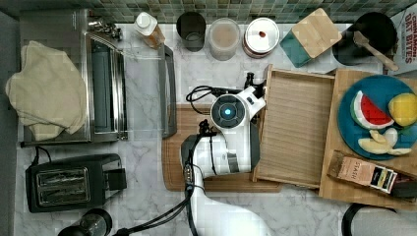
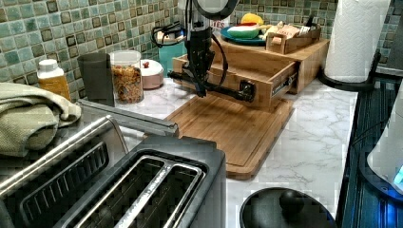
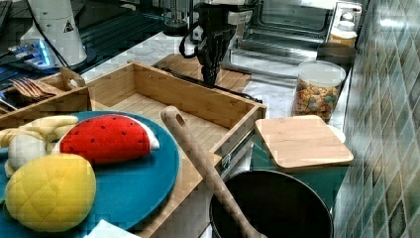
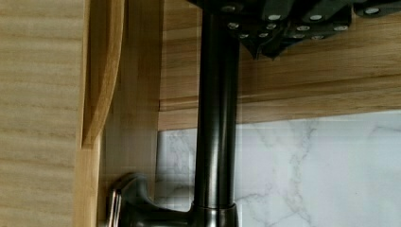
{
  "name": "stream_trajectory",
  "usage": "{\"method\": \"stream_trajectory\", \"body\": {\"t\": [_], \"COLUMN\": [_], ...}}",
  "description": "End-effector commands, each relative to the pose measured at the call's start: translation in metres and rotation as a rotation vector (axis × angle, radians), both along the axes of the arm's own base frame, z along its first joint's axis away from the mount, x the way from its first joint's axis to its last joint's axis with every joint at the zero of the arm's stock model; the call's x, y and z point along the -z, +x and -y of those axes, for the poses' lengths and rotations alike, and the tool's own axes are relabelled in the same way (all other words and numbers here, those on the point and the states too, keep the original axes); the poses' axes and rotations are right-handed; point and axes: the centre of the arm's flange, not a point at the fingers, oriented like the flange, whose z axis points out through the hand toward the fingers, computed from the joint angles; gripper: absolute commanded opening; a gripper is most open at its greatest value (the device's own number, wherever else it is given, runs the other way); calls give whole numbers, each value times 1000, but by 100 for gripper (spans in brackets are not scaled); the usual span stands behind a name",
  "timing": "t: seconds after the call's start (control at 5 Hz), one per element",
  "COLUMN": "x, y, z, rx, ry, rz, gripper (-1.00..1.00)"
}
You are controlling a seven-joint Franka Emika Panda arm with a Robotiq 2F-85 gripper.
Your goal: Close the drawer.
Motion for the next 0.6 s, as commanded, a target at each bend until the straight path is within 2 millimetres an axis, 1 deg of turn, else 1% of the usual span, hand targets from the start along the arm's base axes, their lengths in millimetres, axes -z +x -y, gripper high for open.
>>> {"method": "stream_trajectory", "body": {"t": [0.2,0.4,0.6], "x": [-44,-47,-49], "y": [-25,-49,-63], "z": [209,242,280], "rx": [111,153,149], "ry": [-144,-173,-205], "rz": [77,71,65], "gripper": [-100,-100,-100]}}
